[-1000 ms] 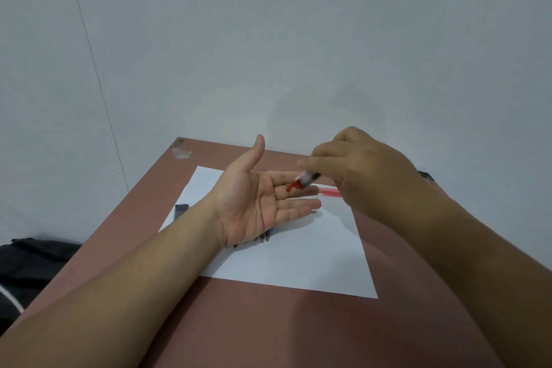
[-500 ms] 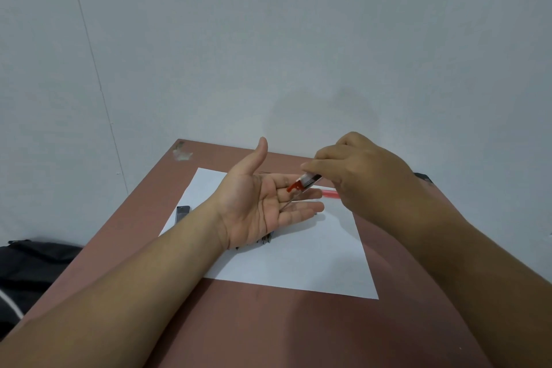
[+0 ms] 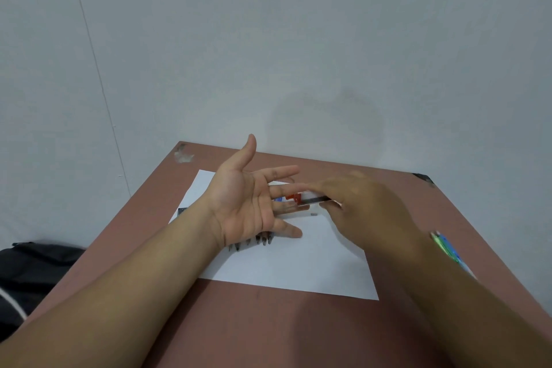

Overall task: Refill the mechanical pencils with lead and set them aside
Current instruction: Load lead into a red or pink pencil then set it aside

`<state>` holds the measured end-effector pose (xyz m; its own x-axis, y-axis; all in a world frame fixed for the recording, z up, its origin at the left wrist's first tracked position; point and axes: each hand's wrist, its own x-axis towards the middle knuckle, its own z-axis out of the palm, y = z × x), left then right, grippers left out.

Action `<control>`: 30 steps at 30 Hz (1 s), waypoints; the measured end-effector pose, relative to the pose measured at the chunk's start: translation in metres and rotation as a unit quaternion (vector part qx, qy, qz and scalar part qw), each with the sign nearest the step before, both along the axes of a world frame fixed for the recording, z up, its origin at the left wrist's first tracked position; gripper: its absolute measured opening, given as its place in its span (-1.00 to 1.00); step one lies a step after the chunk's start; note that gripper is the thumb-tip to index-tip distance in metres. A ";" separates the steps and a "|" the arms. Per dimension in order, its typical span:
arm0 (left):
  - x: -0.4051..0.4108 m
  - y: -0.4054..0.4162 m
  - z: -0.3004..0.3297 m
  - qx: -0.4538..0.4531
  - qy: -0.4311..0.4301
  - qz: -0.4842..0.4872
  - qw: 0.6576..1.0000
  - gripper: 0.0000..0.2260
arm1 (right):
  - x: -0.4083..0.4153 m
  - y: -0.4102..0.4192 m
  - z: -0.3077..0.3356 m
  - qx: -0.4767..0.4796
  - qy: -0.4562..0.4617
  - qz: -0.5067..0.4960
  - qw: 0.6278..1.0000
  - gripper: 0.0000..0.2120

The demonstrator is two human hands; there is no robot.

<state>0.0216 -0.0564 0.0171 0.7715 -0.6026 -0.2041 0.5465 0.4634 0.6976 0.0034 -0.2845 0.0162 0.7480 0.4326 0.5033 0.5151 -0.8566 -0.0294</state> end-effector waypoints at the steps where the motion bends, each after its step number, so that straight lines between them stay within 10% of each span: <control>1: 0.000 0.001 0.001 0.002 0.004 0.006 1.000 -0.17 | -0.001 0.001 -0.004 0.020 0.008 -0.010 1.000 -0.64; 13: -0.005 -0.002 0.009 0.079 -0.093 0.102 0.987 -0.43 | -0.008 -0.003 -0.013 0.233 0.143 -0.093 0.957 -0.63; 20: -0.011 -0.008 0.006 0.392 -0.321 0.236 0.829 -0.91 | -0.014 -0.009 -0.007 0.257 0.128 -0.108 0.952 -0.64; 30: -0.012 -0.014 0.001 0.399 -0.333 0.249 0.818 -0.94 | -0.013 -0.011 -0.010 0.222 0.118 -0.099 0.963 -0.64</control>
<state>0.0097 -0.0705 0.0185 0.9808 -0.0608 0.1854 -0.1946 -0.2343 0.9525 -0.0097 -0.2953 0.0065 0.9101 0.0502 0.4114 0.2763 -0.8133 -0.5121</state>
